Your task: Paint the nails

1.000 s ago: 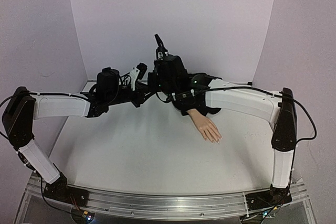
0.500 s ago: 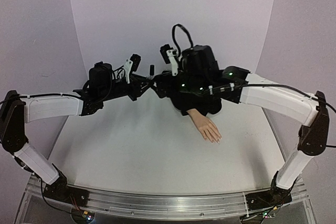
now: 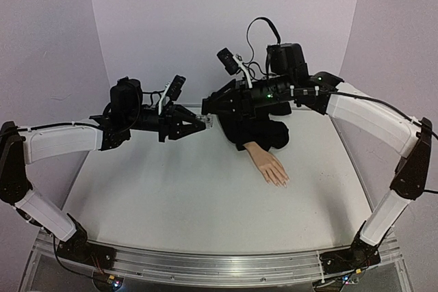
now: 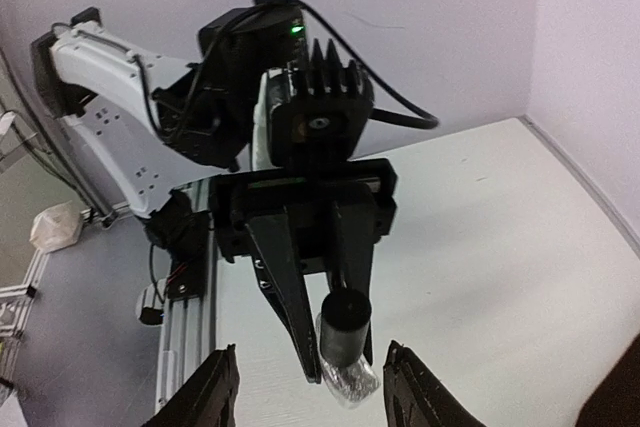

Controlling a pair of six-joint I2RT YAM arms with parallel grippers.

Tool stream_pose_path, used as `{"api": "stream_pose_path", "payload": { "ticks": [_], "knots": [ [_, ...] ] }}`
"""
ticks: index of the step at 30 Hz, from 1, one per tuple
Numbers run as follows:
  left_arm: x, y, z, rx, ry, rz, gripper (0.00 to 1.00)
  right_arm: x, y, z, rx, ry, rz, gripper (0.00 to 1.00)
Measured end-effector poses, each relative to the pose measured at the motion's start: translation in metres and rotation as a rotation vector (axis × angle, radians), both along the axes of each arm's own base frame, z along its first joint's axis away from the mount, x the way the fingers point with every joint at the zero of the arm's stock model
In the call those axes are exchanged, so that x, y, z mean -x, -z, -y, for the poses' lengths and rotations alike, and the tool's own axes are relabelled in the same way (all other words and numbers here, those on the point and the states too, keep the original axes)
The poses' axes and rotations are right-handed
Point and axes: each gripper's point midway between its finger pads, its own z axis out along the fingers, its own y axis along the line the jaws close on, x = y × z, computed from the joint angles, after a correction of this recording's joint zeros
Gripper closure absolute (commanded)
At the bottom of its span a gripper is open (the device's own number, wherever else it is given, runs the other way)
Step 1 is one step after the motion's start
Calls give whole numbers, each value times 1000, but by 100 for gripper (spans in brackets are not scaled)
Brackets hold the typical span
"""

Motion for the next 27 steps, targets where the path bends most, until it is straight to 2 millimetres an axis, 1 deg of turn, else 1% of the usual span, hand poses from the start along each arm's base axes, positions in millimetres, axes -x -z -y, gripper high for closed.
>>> {"api": "stream_pose_path", "payload": {
  "ticks": [3,7,13,16,17,23,27],
  "knots": [
    [10,0,-1,1,60,-14,100,5,-2,-7,-23,-76,-24,62],
    [19,-1,-3,1,111,-28,100,12,-1,-13,-36,-151,-66,67],
    [23,-1,-4,1,133,-30,100,17,3,-15,-40,-197,-105,81],
    [23,-1,-4,1,135,-30,100,18,3,-16,-43,-209,-112,98],
    [24,-1,-4,1,138,-31,100,17,3,-16,-44,-208,-109,100],
    [18,-1,-2,0,104,-36,100,12,3,-15,-43,-194,-100,100],
    [7,0,-3,-8,47,-79,100,2,9,-16,-44,-152,-56,100]
  ]
}}
